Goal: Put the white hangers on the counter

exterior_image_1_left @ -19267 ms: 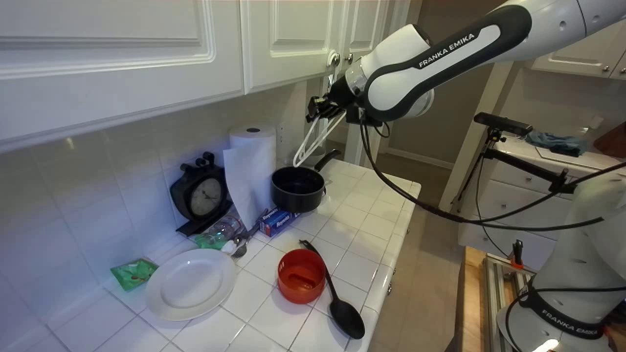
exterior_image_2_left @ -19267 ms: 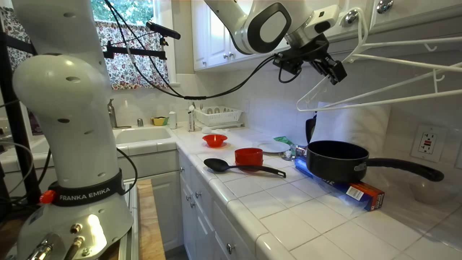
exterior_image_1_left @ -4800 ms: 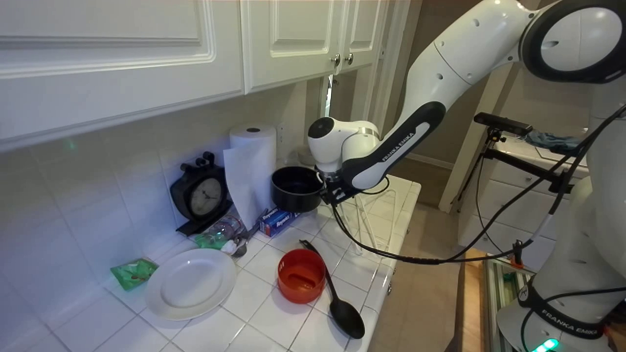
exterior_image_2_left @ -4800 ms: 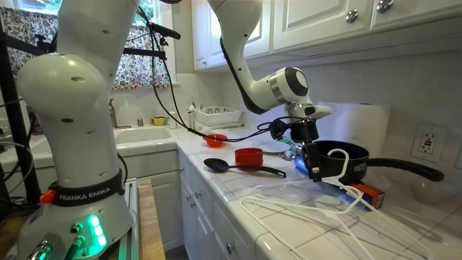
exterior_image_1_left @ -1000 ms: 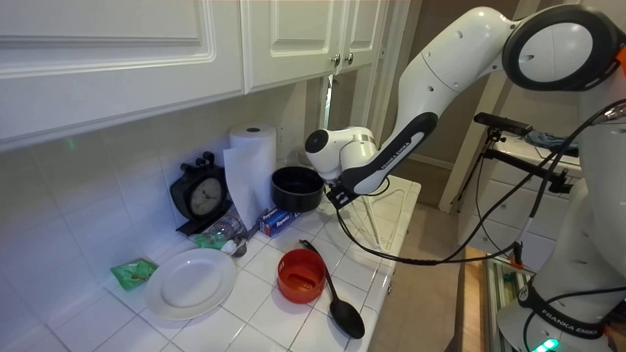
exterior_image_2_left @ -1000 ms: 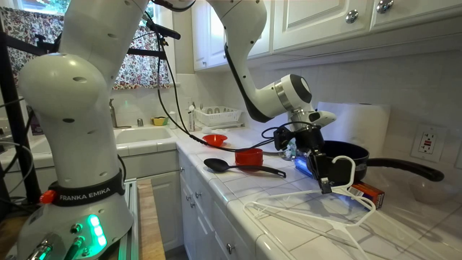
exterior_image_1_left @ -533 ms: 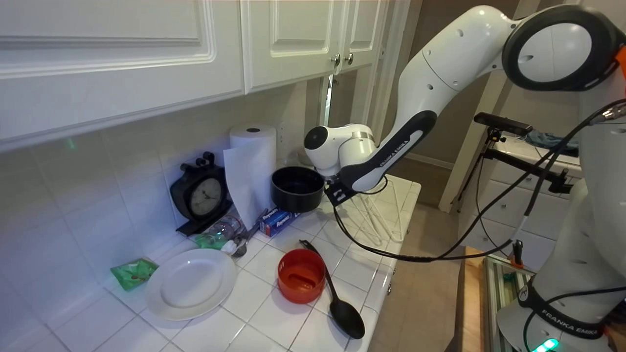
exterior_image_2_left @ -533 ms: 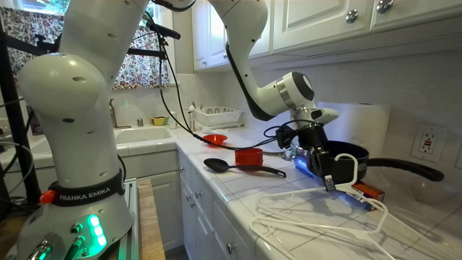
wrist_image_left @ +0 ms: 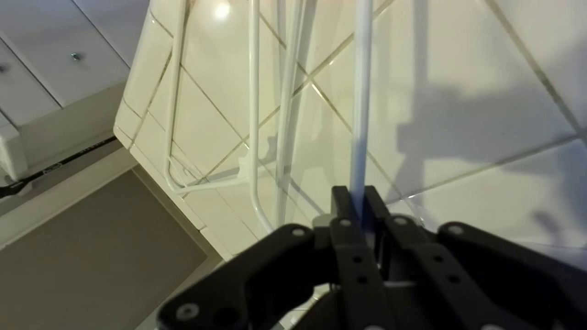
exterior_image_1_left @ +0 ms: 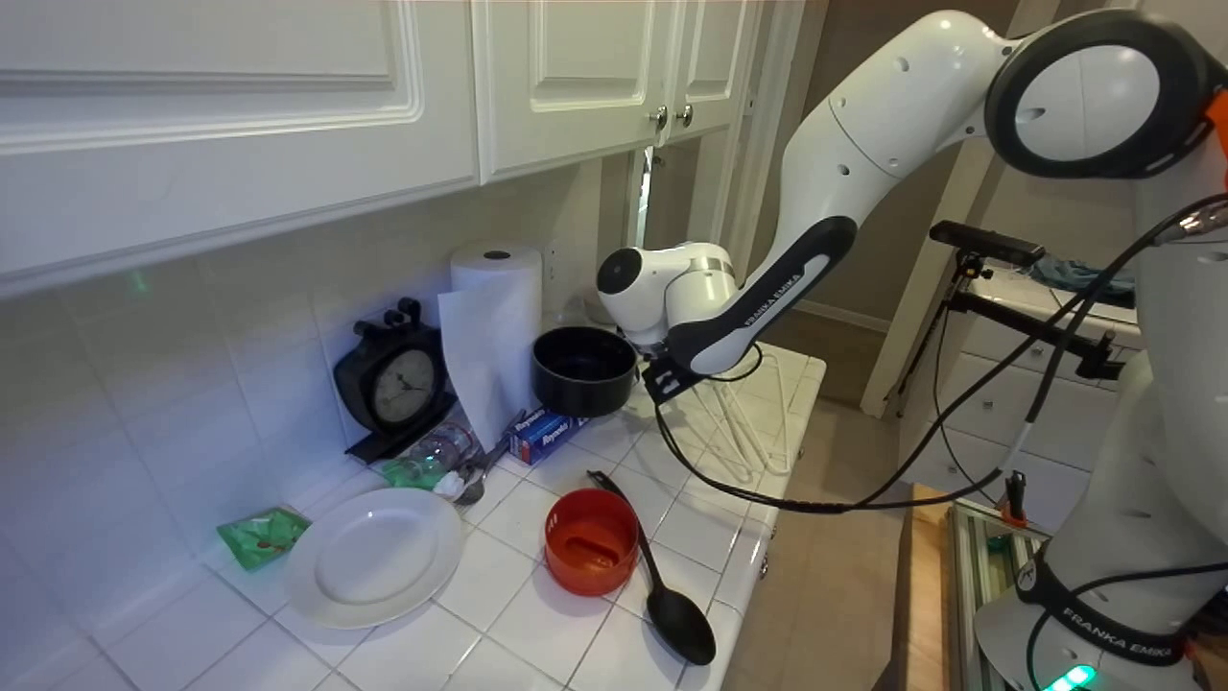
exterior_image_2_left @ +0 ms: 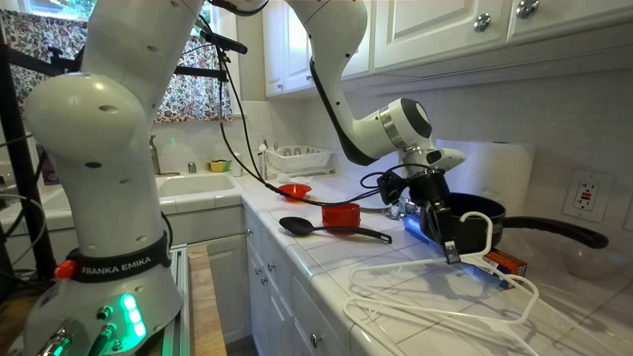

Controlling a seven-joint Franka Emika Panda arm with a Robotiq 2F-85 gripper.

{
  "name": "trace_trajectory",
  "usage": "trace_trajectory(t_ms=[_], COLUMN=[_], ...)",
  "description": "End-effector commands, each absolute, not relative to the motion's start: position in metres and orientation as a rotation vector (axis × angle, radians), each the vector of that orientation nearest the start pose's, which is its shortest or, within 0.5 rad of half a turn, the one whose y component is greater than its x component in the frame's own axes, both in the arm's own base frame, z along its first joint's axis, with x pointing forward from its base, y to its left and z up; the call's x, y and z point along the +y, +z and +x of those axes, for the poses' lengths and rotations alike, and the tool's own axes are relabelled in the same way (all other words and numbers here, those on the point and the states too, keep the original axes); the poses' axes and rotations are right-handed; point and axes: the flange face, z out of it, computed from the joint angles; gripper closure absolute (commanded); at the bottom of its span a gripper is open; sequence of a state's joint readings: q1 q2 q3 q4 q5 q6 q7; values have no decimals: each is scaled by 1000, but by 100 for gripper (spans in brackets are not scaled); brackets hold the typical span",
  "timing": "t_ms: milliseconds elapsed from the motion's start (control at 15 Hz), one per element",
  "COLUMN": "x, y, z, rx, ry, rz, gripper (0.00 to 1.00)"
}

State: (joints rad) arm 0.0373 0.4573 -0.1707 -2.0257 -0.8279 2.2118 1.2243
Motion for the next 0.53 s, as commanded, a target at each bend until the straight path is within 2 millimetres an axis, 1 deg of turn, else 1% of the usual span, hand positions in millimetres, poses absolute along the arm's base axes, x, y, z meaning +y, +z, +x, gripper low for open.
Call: trace_trajectory(t_ms=[0,467], x=[-107,-120], y=[214,211], z=[572,568], rx=[-936,-988], ry=[121,83], rz=[2233,2167], gripper=[95,95])
